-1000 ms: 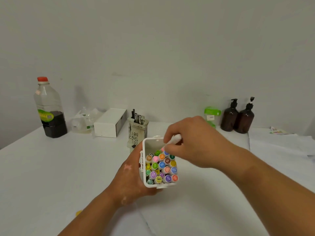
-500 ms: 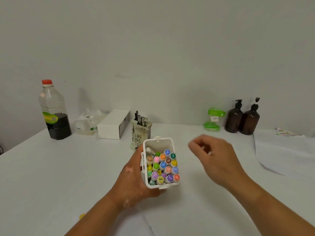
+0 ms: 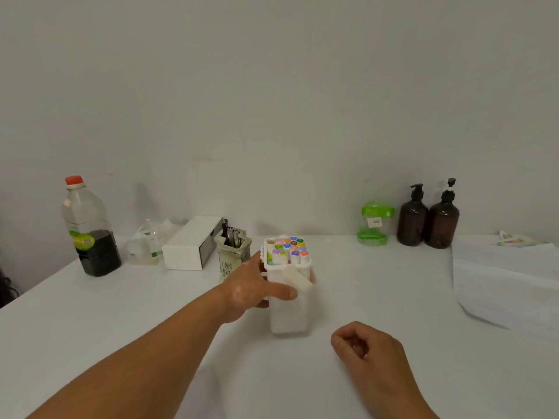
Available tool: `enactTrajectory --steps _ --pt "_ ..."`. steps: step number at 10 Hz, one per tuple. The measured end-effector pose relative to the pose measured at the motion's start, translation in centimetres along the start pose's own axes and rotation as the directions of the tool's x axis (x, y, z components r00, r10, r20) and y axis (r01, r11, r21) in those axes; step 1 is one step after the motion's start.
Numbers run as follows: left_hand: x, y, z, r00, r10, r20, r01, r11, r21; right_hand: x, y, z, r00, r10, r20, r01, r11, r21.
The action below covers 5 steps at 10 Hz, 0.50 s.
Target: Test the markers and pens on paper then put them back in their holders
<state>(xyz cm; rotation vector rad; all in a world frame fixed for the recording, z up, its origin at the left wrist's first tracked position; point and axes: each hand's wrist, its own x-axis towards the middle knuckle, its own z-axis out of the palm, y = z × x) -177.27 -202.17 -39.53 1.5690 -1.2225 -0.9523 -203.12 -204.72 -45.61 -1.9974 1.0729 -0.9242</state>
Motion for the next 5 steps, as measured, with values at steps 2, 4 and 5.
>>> enactTrajectory --steps 2,4,5 --pt "3.9 -0.1 1.5 0.996 -0.019 0.089 0.022 0.999 -0.040 0.6 1.5 -1.1 0.999 0.030 -0.044 -0.029 0.999 0.016" --pt "4.3 -1.3 1.6 0.997 -0.066 0.050 0.072 0.988 -0.133 0.9 2.0 -1.0 0.996 0.057 -0.070 -0.055 0.998 0.022" --pt "0.9 -2.3 1.3 0.990 -0.131 -0.043 0.125 0.984 -0.124 0.8 2.0 -1.2 0.995 0.086 -0.059 -0.083 0.995 0.052"
